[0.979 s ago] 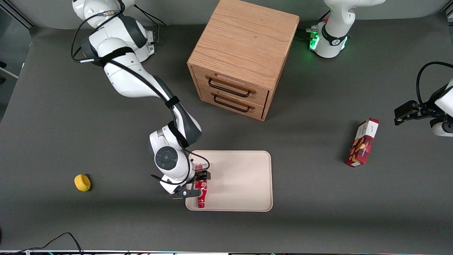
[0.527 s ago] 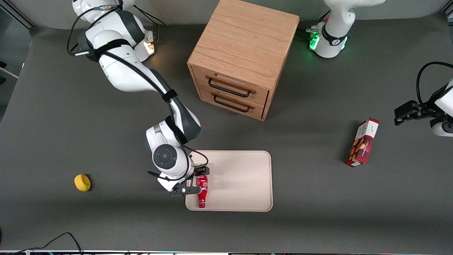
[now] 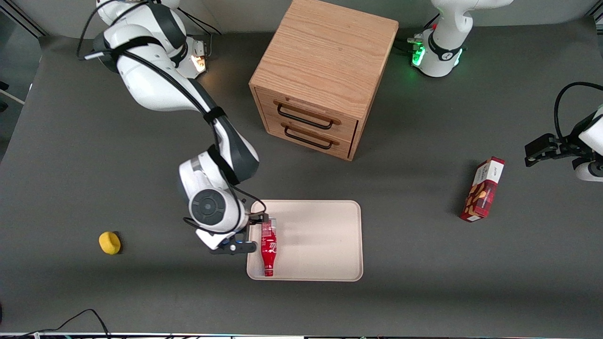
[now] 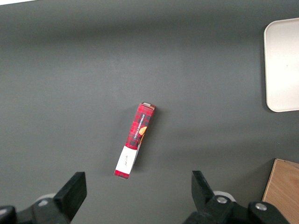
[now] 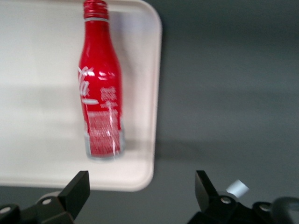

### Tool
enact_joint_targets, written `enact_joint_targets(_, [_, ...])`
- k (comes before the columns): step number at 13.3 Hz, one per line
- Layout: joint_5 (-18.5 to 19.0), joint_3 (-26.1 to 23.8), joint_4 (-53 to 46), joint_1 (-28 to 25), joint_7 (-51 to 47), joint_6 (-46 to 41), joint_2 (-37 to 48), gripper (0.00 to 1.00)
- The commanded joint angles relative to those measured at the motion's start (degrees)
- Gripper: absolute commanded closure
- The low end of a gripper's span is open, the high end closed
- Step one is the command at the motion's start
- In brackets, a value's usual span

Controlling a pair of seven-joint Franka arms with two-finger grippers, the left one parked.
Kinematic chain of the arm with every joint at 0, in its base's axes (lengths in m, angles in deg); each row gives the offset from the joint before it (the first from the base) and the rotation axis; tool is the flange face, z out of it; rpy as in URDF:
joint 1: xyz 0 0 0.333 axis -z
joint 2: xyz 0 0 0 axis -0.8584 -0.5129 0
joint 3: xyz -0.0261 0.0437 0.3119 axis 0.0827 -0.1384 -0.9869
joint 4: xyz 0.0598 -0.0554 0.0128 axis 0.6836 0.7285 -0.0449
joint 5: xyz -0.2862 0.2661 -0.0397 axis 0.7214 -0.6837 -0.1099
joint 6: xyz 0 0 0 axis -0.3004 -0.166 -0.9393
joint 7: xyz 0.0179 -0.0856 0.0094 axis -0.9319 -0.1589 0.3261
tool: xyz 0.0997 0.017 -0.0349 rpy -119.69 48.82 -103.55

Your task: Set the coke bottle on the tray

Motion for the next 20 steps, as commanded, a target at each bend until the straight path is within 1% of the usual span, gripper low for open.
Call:
enact_joint_targets(1, [-1.45, -3.78, 17.81, 6.91, 3.93, -1.33, 16.73, 0.0])
enact_joint_targets(3, [-1.45, -7.74, 28.71, 14.11, 7.46, -1.59, 26.92, 0.0])
enact_joint_targets(5, [-1.45, -8.11, 35.76, 18.35, 12.01, -1.86, 35.28, 0.0])
enact_joint_targets(7, [-1.54, -7.93, 39.21, 20.99, 15.98, -4.04, 41.54, 0.0])
enact_joint_targets(9, [-1.54, -7.41, 39.39, 22.84, 19.4, -7.64, 45.77, 0.0])
enact_joint_targets(10, [-1.63, -6.36, 39.74, 23.2, 20.73, -9.23, 47.7, 0.0])
enact_joint_targets(11, [-2.93, -4.7, 40.62, 23.11, 21.0, -10.37, 49.98, 0.0])
enact_joint_targets(12, [-5.3, -2.07, 41.41, 22.68, 21.44, -10.56, 52.44, 0.0])
enact_joint_targets(13, [-6.1, 0.13, 41.68, 22.24, 22.32, -10.65, 53.86, 0.0])
enact_joint_targets(15, [-6.11, 3.56, 40.54, 20.14, 23.03, -13.19, 53.96, 0.0])
enact_joint_targets(18, [-6.2, 12.34, 39.66, 12.59, 23.55, -15.03, 54.05, 0.0])
enact_joint_targets(19, [-6.11, 14.2, 39.4, 10.48, 23.56, -15.48, 54.13, 0.0])
enact_joint_targets(20, [-6.11, 14.39, 39.22, 10.28, 23.64, -15.48, 54.05, 0.0])
